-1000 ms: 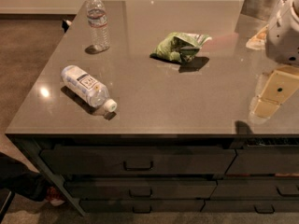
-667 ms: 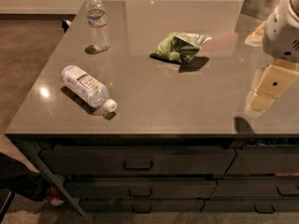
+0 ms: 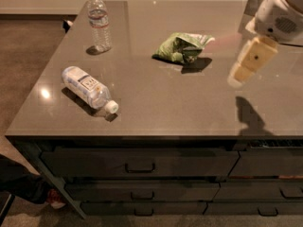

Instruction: Move green jalapeno chip bag near blue plastic bottle

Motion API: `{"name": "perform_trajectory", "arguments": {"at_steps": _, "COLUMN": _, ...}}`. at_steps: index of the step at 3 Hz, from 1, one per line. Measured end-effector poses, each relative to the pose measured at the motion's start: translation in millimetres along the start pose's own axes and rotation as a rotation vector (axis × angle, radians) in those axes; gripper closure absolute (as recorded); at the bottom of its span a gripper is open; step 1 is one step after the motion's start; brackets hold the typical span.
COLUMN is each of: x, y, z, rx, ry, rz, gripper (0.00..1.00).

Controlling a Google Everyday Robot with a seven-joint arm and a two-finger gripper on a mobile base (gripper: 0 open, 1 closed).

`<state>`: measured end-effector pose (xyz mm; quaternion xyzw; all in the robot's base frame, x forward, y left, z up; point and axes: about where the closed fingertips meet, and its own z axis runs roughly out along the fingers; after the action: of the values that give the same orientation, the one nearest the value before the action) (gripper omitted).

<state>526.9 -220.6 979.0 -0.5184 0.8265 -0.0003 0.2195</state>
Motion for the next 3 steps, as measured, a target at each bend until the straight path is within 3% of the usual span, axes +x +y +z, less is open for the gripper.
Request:
{"name": "perform_trajectory", "arguments": {"at_steps": 1, "x": -12, "y": -25, "z": 9, "rx": 0.017, "ry": -0.052, "rz": 0.087, "gripper": 0.0}}
{"name": "perform_trajectory", "arguments": {"at_steps": 3, "x": -37, "y": -98, "z": 63, "rx": 0.121, "ry": -0.131, "rz": 0.322, "gripper": 0.0}}
